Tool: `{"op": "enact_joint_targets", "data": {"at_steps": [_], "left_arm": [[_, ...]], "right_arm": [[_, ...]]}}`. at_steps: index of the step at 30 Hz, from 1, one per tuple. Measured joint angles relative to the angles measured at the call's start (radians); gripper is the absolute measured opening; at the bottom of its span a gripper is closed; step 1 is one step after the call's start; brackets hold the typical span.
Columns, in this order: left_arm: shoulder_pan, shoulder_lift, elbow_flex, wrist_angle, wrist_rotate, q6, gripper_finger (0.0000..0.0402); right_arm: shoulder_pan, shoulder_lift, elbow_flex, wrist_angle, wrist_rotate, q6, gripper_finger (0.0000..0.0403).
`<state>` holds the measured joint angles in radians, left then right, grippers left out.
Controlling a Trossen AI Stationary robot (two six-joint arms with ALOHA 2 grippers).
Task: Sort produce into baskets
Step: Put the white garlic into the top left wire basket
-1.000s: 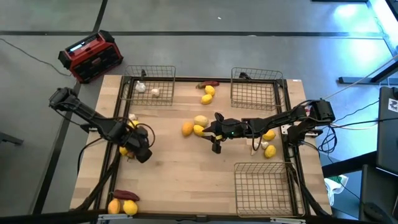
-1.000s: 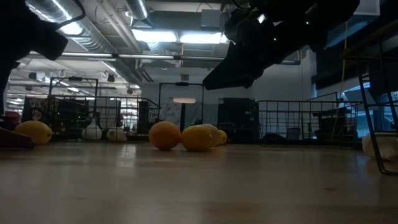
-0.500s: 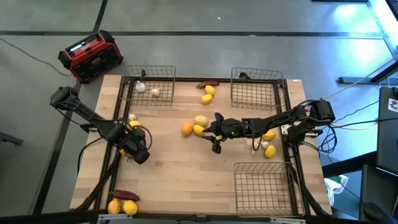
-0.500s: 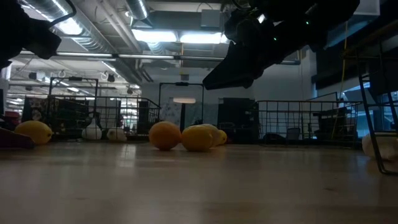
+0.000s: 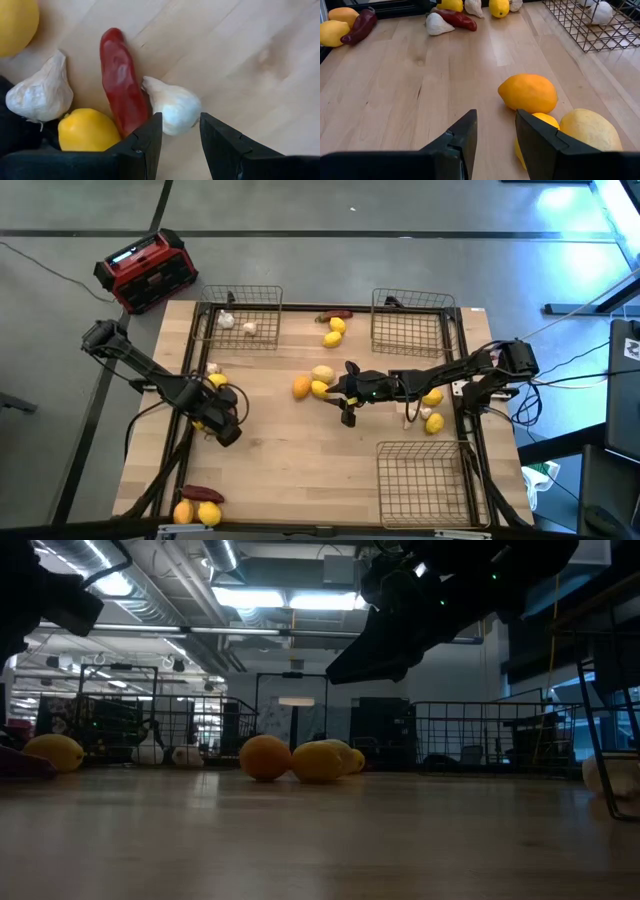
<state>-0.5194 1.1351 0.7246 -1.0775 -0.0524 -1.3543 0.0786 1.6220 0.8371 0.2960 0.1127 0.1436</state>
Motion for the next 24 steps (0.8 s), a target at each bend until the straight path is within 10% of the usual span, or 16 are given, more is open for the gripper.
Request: {"op": "enact_joint_targets", "data": {"at_steps": [24], "left_arm": [[0.0,0.079,-0.093,0.155,0.109,0.029,0.0128]], "right_arm": [[0.0,0.0,0.0,-0.008,0.0,0.001,0.0134]]}}
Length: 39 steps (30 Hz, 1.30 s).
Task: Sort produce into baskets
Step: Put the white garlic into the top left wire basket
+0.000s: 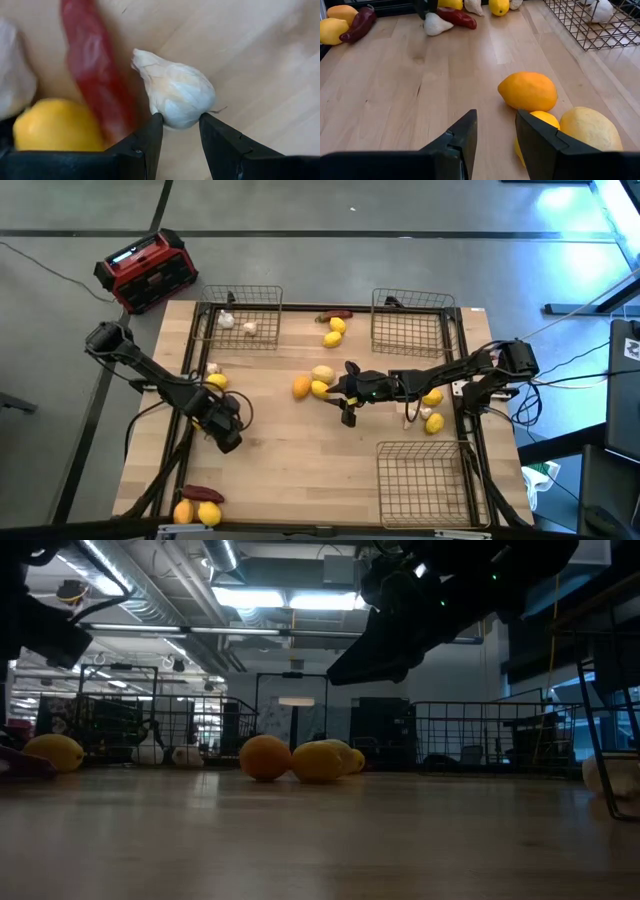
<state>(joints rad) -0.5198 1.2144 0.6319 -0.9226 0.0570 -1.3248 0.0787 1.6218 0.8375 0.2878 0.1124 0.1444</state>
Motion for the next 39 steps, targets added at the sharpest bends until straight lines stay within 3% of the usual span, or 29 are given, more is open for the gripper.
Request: {"op": "enact_joint_targets", "data": {"at_steps": [5,11,20,39], "left_arm": [[0.0,0.0,-0.001,0.004,-0.028,0.113,0.0128],[0.0,0.001,-0.002,0.027,-0.108,0.374,0.0128],[0.004,0.005,-0.006,0.204,-0.253,0.78,0.0128],[0.14,-0.004,0.076,0.23,-0.273,0.537,0.0127]], "right_arm": [[0.0,0.0,0.0,0.001,0.001,0.0,0.0134],[0.0,0.0,0.0,0.001,0.005,0.0,0.0134],[0.0,0.0,0.0,0.002,0.008,0.0,0.0134],[0.0,0.0,0.0,0.03,0.008,0.006,0.0134]]}}
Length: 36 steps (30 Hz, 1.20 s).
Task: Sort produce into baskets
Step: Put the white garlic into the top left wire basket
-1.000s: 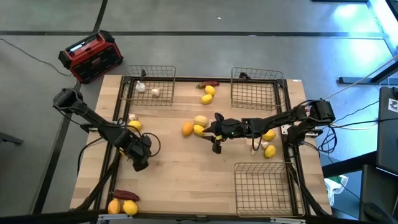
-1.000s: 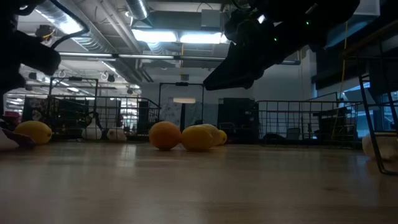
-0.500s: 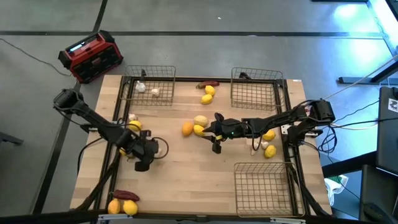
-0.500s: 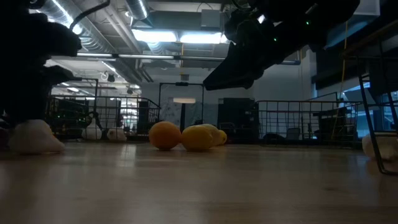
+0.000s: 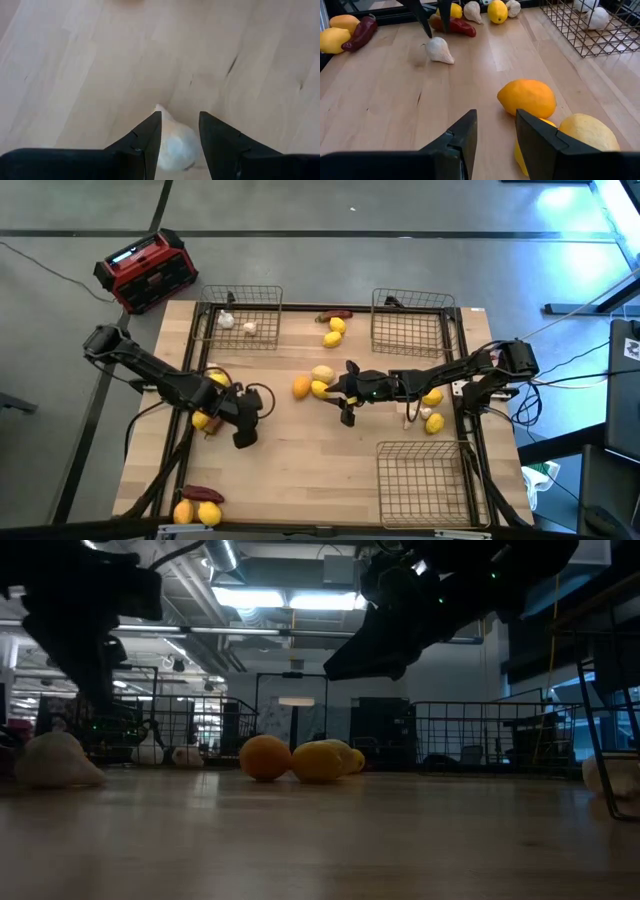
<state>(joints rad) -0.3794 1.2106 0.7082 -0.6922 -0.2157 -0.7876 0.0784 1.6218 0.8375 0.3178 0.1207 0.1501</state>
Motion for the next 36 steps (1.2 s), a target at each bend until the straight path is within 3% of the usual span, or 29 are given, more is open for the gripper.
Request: {"op": "enact_joint_targets", "data": {"at_steps": [14,24,36], "left_arm": [[0.065,0.1,0.002,0.065,0.009,0.035,0.0128],[0.123,0.194,0.002,0.065,0.234,-0.093,0.0128],[0.205,0.22,0.002,0.035,0.384,-0.023,0.0128]], "right_arm": [[0.0,0.072,0.001,0.029,-0.018,0.003,0.0134],[0.0,0.093,0.001,0.065,-0.043,0.003,0.0134],[0.0,0.093,0.0,0.082,-0.043,0.003,0.0134]]}}
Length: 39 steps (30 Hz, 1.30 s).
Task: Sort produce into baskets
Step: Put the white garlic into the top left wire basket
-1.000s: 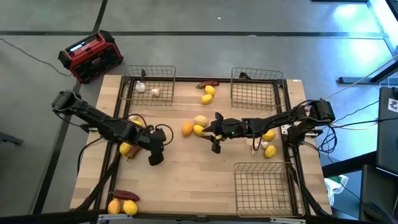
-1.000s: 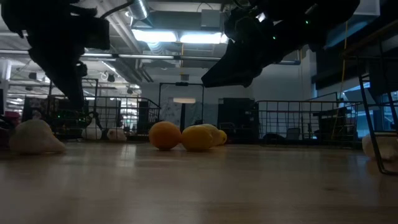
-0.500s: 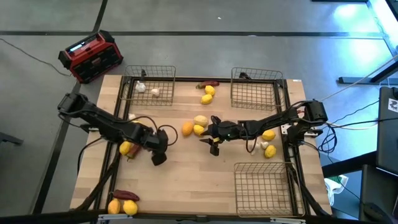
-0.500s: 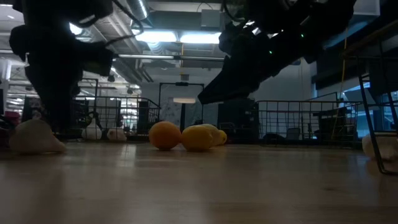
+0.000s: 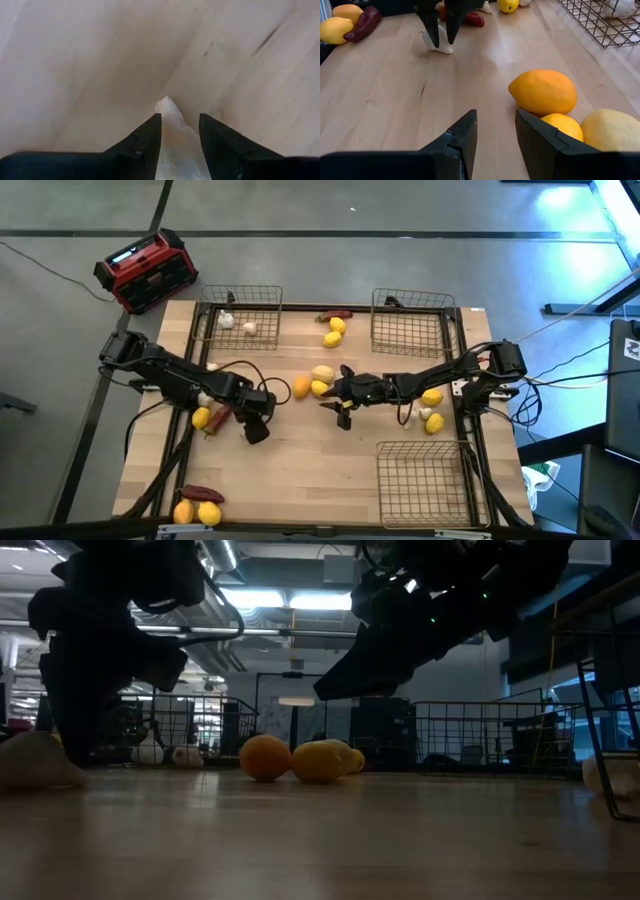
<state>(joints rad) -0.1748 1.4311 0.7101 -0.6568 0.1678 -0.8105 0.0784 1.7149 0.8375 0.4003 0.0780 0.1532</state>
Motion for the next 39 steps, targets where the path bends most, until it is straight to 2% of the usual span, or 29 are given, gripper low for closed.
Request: {"op": "enact_joint_targets", "data": {"at_steps": [10,21,24,32,36,39], "left_arm": [[-0.007,0.01,0.0,-0.016,0.004,0.013,0.0128],[-0.028,0.132,0.007,-0.019,0.029,0.1,0.0126],[-0.028,0.133,0.006,-0.021,0.028,0.145,0.0111],[-0.028,0.132,0.003,-0.028,0.022,0.298,0.0039],[-0.028,0.113,0.013,-0.042,0.021,0.318,0.0029],[-0.03,0.067,0.042,-0.118,0.017,0.323,0.0033]], "right_arm": [[0.0,0.0,0.0,0.002,0.0,0.0,0.0134],[0.0,0.0,0.0,-0.004,0.0,-0.001,0.0134],[0.0,0.0,0.0,-0.004,0.0,-0.001,0.0134],[0.0,0.0,0.0,-0.004,0.008,-0.001,0.0134],[0.0,0.0,0.0,-0.005,0.008,-0.001,0.0134],[0.0,0.0,0.0,-0.006,0.008,-0.001,0.0134]]}}
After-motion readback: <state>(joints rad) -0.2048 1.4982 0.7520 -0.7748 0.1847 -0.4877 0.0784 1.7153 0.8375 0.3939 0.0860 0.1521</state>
